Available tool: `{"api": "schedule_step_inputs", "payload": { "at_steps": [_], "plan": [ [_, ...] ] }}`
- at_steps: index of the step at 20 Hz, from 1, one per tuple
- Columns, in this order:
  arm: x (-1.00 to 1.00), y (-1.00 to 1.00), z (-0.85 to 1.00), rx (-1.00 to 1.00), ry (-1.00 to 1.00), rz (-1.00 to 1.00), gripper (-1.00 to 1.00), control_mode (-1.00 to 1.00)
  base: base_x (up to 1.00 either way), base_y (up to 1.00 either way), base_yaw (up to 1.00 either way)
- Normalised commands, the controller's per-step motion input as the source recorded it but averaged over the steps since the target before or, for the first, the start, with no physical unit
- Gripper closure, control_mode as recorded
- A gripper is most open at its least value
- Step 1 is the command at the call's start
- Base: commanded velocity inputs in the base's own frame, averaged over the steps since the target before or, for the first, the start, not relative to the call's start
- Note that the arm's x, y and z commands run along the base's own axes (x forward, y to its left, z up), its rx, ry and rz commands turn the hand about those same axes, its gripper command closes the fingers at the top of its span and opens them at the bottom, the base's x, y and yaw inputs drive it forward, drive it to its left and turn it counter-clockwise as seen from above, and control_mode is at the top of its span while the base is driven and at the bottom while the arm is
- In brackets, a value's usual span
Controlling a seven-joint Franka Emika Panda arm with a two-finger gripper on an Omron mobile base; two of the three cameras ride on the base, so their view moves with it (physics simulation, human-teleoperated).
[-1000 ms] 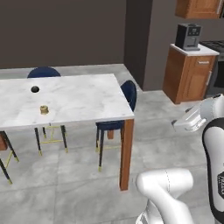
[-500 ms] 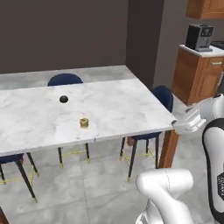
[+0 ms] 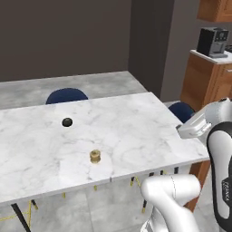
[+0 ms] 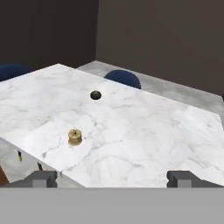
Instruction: Pick the candle and candle from the dining table and place them in the open cabinet. Close the cabinet after placing the objects.
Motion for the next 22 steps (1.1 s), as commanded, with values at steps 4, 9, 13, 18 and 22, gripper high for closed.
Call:
{"api": "schedule_step_inputs", "payload": {
  "at_steps": [4, 9, 13, 18, 22],
  "plan": [
    [0.00, 0.00, 0.00, 0.00, 0.00, 0.00, -1.00, 1.00, 0.00, -0.50, 0.15],
    [0.00, 0.00, 0.00, 0.00, 0.00, 0.00, -1.00, 1.00, 0.00, -0.08, 0.03],
    [0.00, 0.00, 0.00, 0.00, 0.00, 0.00, -1.00, 1.00, 0.00, 0.00, 0.02],
    [0.00, 0.00, -0.06, 0.00, 0.00, 0.02, -1.00, -1.00, 0.00, 0.00, 0.05],
    [0.04, 0.00, -0.30, 0.00, -0.01, 0.11, -1.00, -1.00, 0.00, 0.00, 0.00]
  ]
}}
